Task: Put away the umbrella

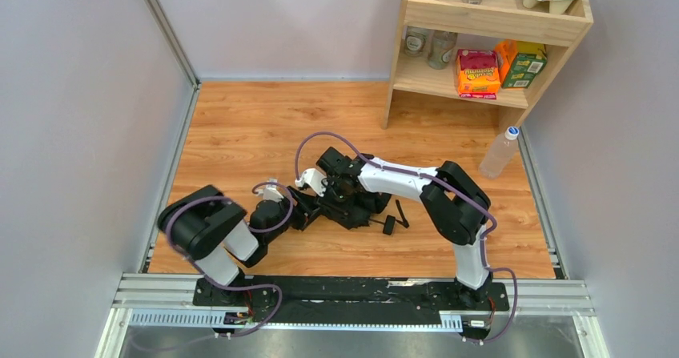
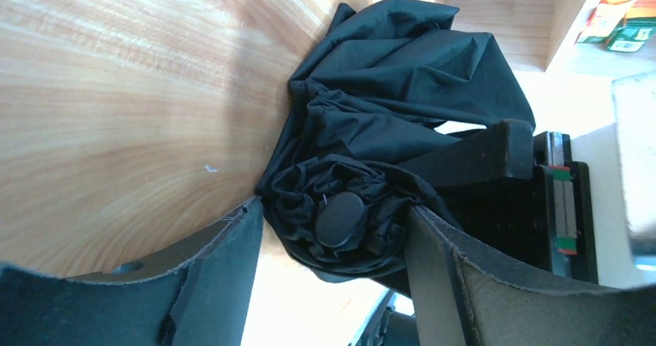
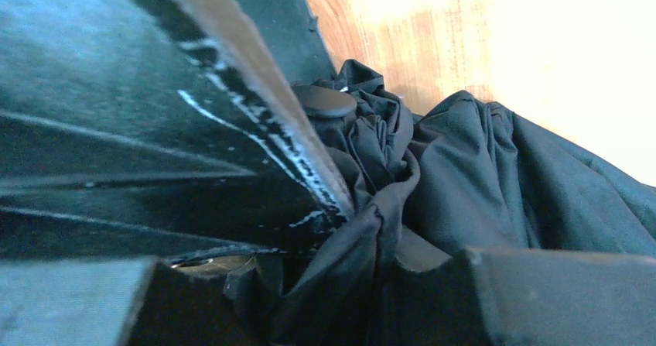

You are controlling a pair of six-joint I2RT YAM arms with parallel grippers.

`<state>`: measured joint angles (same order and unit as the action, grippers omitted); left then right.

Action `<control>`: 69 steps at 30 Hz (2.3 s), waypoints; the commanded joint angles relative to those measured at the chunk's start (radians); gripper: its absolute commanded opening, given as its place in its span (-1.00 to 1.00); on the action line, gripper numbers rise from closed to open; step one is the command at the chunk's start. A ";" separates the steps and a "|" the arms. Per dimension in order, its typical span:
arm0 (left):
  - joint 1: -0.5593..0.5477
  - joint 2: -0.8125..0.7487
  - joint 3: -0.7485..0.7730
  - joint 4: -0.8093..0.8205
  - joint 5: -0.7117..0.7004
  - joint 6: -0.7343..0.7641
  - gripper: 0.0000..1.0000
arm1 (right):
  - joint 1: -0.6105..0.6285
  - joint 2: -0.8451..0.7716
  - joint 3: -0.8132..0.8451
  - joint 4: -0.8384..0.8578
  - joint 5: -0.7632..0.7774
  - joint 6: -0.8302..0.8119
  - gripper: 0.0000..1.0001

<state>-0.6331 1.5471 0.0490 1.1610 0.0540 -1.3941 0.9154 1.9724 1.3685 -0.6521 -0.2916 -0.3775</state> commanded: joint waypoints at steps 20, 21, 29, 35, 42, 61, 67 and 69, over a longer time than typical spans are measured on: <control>-0.023 0.366 0.026 0.301 -0.040 0.055 -1.00 | -0.027 0.066 -0.018 0.072 -0.112 0.061 -0.31; -0.023 0.367 0.020 0.299 -0.043 0.055 -1.00 | -0.030 0.047 -0.031 0.095 -0.098 0.083 -0.19; -0.025 0.430 -0.001 0.302 -0.031 0.053 -1.00 | -0.030 -0.118 -0.055 0.112 -0.014 0.222 0.81; -0.025 0.413 -0.026 0.299 -0.049 0.049 -1.00 | -0.004 -0.269 -0.039 -0.012 0.156 0.275 0.91; -0.025 0.468 -0.032 0.299 -0.010 -0.091 -1.00 | 0.151 -0.391 -0.333 0.307 0.619 0.154 0.88; -0.025 0.418 -0.077 0.246 0.027 -0.264 -1.00 | 0.103 -0.054 -0.316 0.355 0.517 0.032 -0.62; 0.021 0.268 -0.055 0.109 0.069 -0.169 -0.61 | 0.083 -0.026 -0.272 0.190 0.243 0.123 -1.00; 0.041 0.196 -0.055 0.050 0.072 -0.119 -0.19 | 0.071 -0.043 -0.293 0.197 0.166 0.169 -1.00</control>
<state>-0.6109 1.8496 0.0879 1.4094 0.0257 -1.6432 1.0317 1.8572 1.1442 -0.3206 0.1337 -0.3702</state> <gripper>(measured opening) 0.320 0.338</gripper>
